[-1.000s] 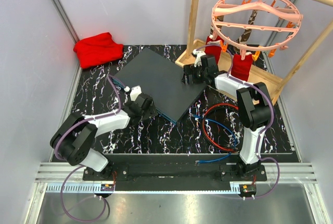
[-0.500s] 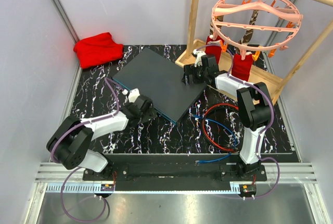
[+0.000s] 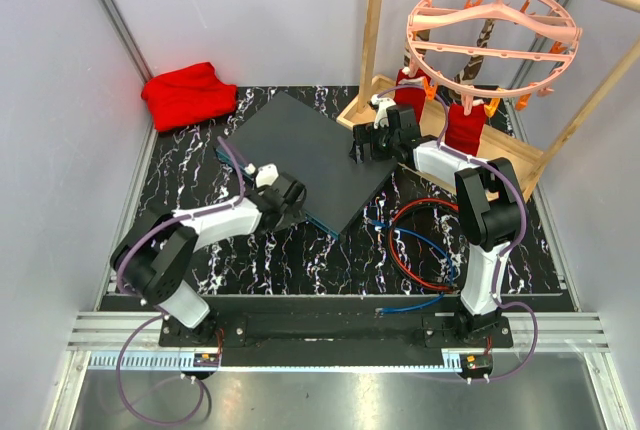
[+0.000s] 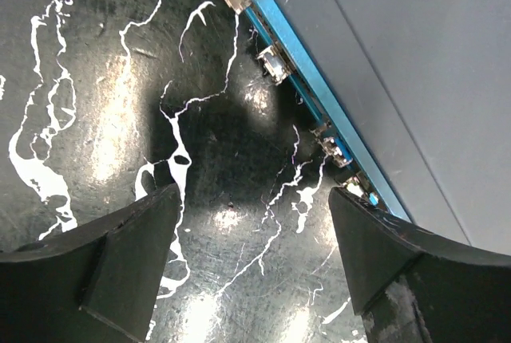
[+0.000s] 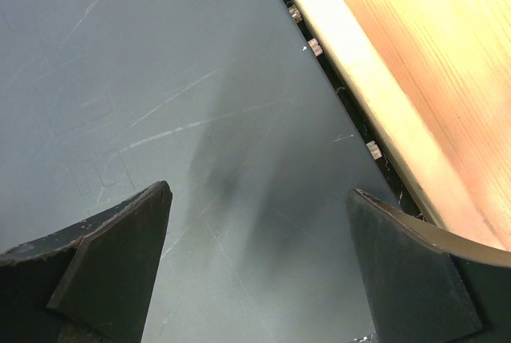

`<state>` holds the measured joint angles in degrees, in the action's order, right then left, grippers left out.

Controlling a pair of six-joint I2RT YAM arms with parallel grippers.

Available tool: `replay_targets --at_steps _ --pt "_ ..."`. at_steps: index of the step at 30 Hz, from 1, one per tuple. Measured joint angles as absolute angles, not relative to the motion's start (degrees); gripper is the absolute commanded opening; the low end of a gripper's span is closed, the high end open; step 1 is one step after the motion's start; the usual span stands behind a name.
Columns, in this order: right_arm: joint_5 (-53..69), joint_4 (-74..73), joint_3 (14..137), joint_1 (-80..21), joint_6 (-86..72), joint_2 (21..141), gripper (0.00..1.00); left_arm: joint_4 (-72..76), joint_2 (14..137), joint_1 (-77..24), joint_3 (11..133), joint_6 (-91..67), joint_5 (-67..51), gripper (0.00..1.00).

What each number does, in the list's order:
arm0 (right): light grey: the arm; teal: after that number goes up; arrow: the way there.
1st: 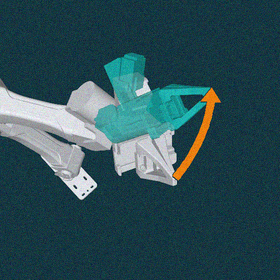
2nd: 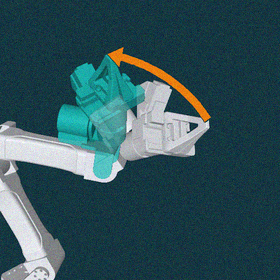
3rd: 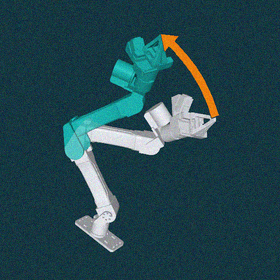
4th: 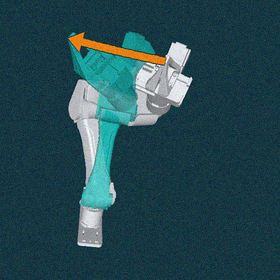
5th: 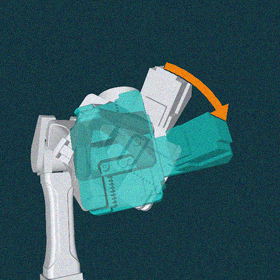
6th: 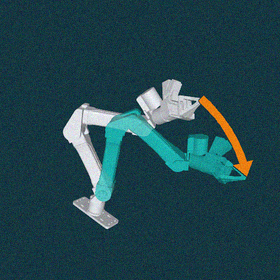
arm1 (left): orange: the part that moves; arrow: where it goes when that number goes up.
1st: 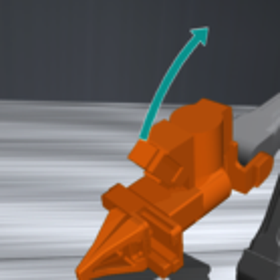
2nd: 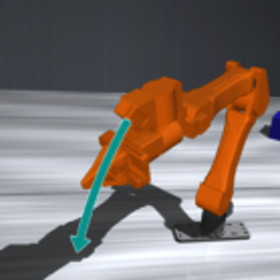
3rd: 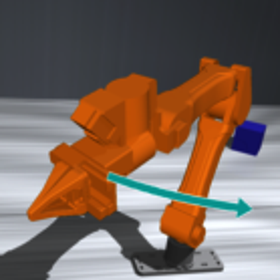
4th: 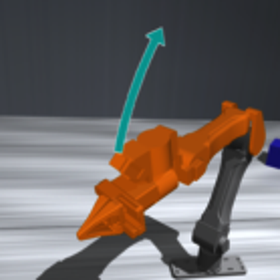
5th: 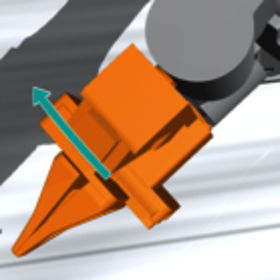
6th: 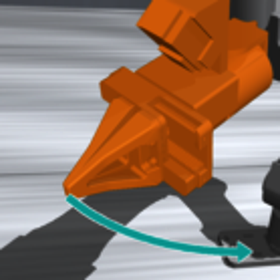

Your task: Insert the plug into the switch port

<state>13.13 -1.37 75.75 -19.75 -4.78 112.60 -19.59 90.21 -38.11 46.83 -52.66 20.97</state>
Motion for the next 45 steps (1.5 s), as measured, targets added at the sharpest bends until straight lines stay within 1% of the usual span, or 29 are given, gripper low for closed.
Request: replay_targets --at_steps 8,18,21,25,27,29,30,31,33,34,38,40,41,45 --pt "13.19 -1.37 75.75 -19.7 -4.75 112.6 1.0 -19.68 90.76 -38.37 47.13 -52.69 21.98 0.82" --pt "14.41 -1.34 75.72 -19.42 -4.8 112.6 1.0 -3.88 85.01 -37.95 36.97 -55.66 22.61 0.84" --pt "14.57 -1.34 75.72 -19.42 -4.8 112.6 1.0 -2.83 84.95 -37.8 36.38 -55.46 22.5 0.84" --pt "14.63 -1.34 75.7 -19.42 -4.82 112.6 1.0 -2.98 84.44 -37.6 36.34 -55.51 22.26 0.81" --pt "14.66 -1.32 75.66 -19.42 -4.8 112.6 1.0 -2.39 83.31 -37.1 35.38 -56.8 21.39 0.76" --pt "14.66 -1.26 75.61 -19.42 -4.8 112.6 1.0 -1.76 82.19 -36.53 34.37 -58.83 20.43 0.61" --pt "14.66 -1.26 75.61 -19.42 -4.8 112.6 1.0 -2.02 81.65 -36.16 33.98 -60.1 19.68 0.56" --pt "14.66 -1.26 75.61 -19.42 -4.8 112.6 1.0 -2.7 81.12 -36.01 33.54 -61.12 19.05 0.45" --pt "14.66 -1.26 75.61 -19.42 -4.8 112.6 1.0 -4.62 80.16 -36.01 33.06 -62.98 17.56 0.35" --pt "14.66 -1.23 75.61 -19.42 -4.8 112.6 1.0 -5.32 79.96 -36.01 32.97 -63.59 16.71 0.26" --pt "14.66 -1.23 75.61 -19.42 -4.8 112.6 1.0 -6.98 80.58 -36.01 32.99 -65.12 14.26 0.16" --pt "14.66 -1.23 75.61 -19.42 -4.78 112.6 1.0 -6.35 81.38 -36.01 33.3 -65.6 13.43 0.14" --pt "14.66 -1.23 75.61 -19.42 -4.8 112.6 1.0 -5.74 81.97 -36.01 33.5 -65.84 13.19 0.1" --pt "14.66 -1.23 75.61 -19.42 -4.78 112.6 1.0 -2.79 84.64 -35.99 34.61 -66.11 11.88 0.06"
